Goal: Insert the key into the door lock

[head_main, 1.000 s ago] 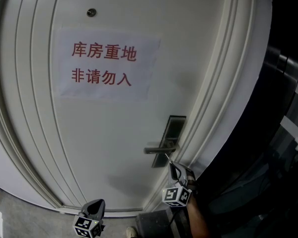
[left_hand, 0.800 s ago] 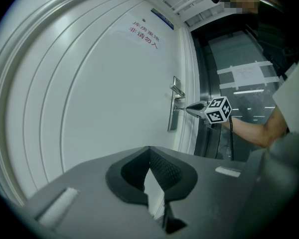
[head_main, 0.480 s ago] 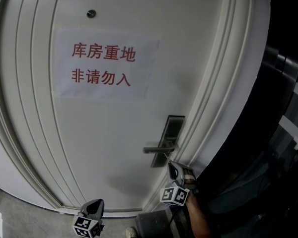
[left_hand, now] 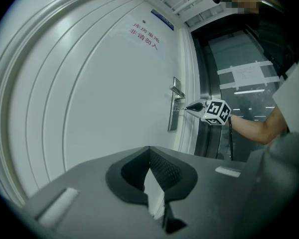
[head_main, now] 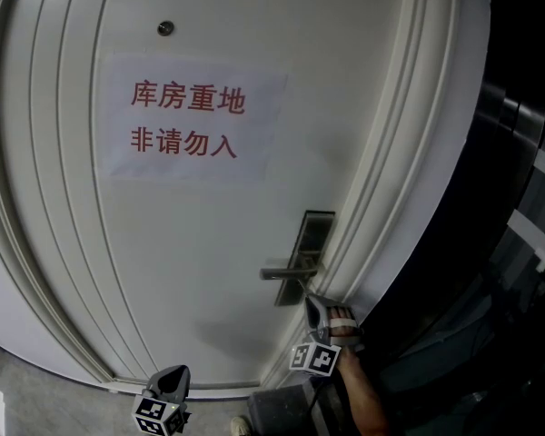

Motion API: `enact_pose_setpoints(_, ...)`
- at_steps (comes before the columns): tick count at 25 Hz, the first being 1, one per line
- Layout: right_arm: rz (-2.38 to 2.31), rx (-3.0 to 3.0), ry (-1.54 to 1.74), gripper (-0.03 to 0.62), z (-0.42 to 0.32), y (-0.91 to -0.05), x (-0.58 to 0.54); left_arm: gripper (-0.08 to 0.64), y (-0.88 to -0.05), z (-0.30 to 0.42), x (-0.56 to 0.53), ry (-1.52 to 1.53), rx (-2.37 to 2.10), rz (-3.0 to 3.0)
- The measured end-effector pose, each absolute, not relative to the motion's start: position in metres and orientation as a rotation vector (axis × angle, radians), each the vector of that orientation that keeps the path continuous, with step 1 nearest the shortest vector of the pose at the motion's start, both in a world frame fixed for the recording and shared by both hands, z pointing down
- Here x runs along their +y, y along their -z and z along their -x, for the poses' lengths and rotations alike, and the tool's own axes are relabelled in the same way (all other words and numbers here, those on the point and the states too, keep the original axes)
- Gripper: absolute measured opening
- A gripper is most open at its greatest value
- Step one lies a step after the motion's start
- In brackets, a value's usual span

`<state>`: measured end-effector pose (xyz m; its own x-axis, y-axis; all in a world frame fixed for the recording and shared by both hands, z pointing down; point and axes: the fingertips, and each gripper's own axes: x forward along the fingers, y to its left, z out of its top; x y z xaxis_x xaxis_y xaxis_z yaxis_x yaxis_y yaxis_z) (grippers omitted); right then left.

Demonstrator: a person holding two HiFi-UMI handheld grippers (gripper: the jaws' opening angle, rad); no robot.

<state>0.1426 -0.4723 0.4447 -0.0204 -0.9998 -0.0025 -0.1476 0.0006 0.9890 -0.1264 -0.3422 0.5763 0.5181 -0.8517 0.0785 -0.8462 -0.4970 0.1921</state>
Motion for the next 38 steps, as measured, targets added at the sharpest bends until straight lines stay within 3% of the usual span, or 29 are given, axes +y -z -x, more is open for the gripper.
enact_pose_setpoints(38,-1.309,-1.186,1.069,0.011,-0.133,-0.445,-0.473,0.003,-0.582,0.132,-0.342,0.039,-1.425,-2.551)
